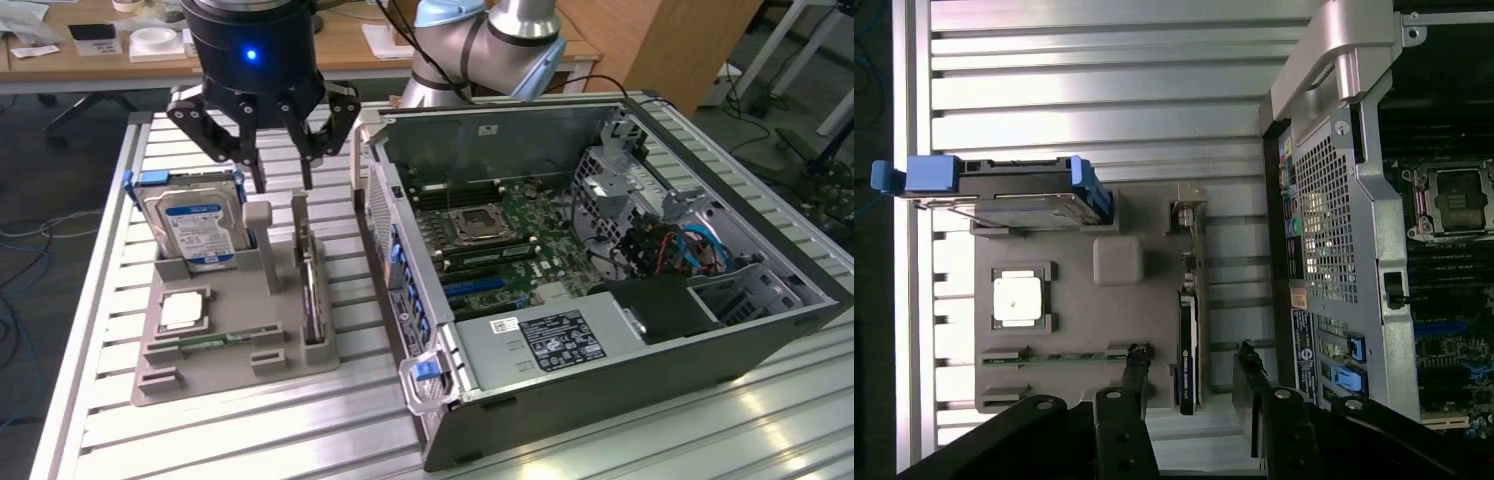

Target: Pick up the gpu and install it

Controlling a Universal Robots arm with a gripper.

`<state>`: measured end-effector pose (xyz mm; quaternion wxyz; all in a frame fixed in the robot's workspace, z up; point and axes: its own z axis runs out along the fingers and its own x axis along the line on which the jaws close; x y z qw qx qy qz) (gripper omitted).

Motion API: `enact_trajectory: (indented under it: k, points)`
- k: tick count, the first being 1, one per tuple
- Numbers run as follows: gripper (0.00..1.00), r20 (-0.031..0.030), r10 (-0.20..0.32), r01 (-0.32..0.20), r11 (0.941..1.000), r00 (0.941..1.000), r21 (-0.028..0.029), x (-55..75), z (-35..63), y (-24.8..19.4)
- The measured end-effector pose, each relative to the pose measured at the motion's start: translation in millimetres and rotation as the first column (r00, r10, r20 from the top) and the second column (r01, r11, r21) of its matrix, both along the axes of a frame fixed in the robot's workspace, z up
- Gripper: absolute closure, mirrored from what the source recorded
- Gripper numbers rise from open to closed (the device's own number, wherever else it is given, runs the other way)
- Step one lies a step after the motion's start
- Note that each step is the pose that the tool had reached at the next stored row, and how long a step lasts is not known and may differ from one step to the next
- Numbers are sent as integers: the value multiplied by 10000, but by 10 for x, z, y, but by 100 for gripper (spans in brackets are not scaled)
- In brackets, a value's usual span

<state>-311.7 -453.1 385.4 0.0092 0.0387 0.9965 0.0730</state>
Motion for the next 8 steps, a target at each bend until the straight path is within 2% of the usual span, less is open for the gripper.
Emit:
enact_trajectory:
  k: [3, 8]
  points:
    - [53, 1, 0, 0, 10000, 10000, 1, -1, -13, 0]
    - [53, 1, 1, -1, 10000, 10000, 0, 0, -104, 0]
